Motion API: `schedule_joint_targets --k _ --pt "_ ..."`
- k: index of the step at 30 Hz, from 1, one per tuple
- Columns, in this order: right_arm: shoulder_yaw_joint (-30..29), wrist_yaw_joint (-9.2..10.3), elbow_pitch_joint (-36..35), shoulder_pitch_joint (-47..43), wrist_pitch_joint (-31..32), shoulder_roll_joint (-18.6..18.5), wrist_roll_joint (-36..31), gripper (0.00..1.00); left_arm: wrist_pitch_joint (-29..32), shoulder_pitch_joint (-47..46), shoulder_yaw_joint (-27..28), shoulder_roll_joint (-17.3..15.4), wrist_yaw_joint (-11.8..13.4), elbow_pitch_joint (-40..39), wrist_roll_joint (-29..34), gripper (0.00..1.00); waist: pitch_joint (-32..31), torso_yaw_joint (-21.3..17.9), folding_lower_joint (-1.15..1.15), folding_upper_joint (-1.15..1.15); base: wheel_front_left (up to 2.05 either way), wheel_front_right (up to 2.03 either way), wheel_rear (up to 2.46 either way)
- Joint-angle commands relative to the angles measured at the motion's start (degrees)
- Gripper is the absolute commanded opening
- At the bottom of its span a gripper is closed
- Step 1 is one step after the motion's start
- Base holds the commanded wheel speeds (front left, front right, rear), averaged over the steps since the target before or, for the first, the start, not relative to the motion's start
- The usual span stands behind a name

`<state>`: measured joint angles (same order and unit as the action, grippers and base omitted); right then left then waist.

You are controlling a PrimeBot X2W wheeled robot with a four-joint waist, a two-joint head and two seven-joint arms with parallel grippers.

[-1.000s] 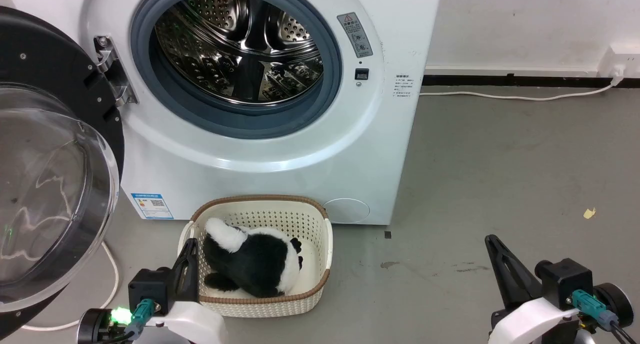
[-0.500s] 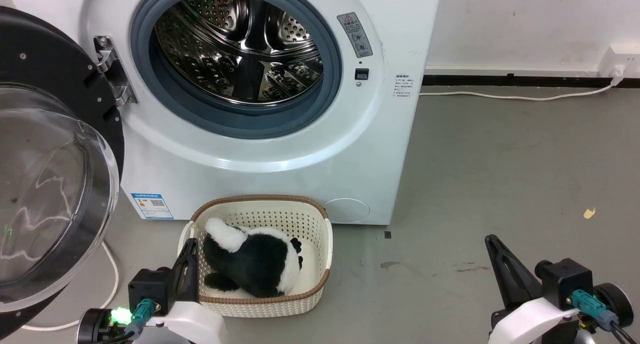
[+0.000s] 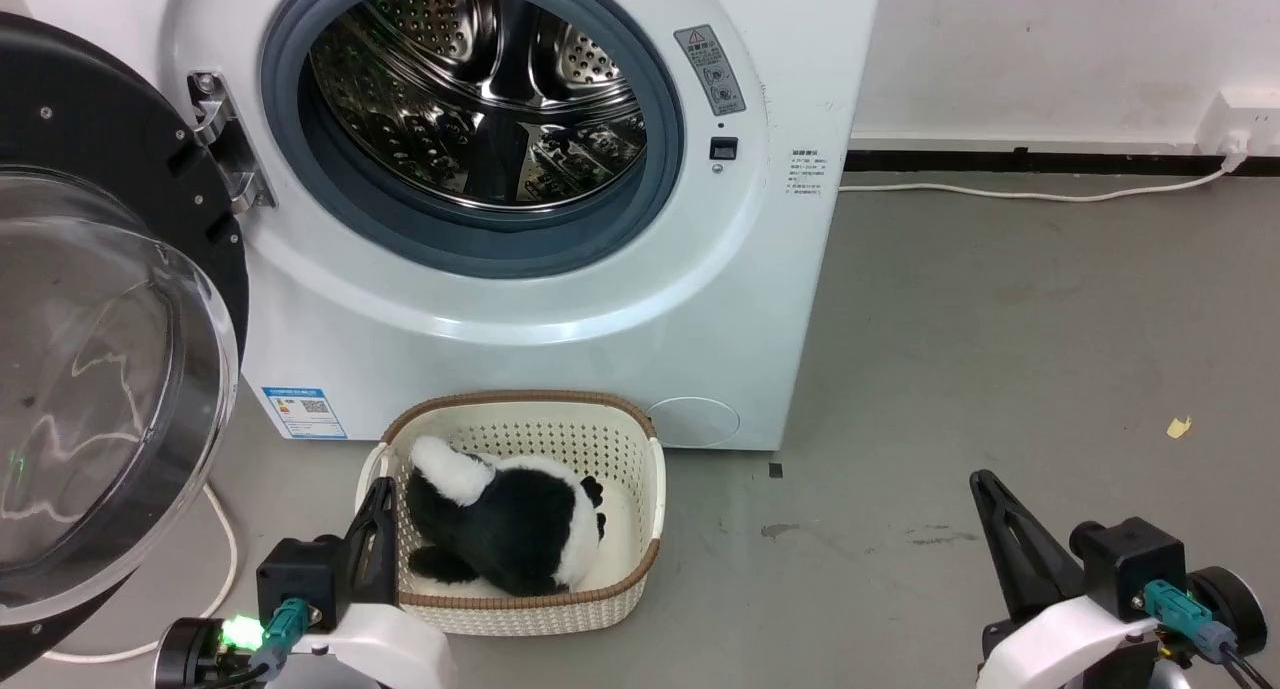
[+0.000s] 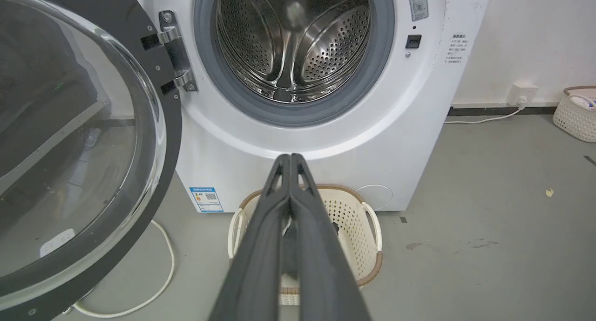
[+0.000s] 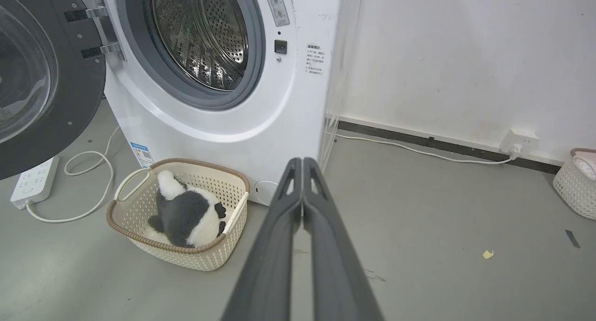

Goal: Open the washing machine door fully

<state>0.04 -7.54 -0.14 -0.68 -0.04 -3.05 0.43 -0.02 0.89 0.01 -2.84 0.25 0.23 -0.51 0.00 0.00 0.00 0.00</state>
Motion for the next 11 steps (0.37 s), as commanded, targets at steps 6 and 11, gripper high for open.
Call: schedule_joint_targets --k 6,11 --pt "-0.04 0.05 0.14 0.68 0.04 0.17 -0.43 0.00 0.02 -0.89 -0.01 -0.04 -0.25 -0.23 0.51 0.00 0.00 0.00 0.00 0.00 0.00 0.00 0.00" --pt "-0.04 0.05 0.14 0.68 0.04 0.17 -0.43 0.00 0.02 -0.89 -0.01 -0.04 -0.25 -0.23 0.51 0.00 0.00 0.00 0.00 0.00 0.00 0.00 0.00"
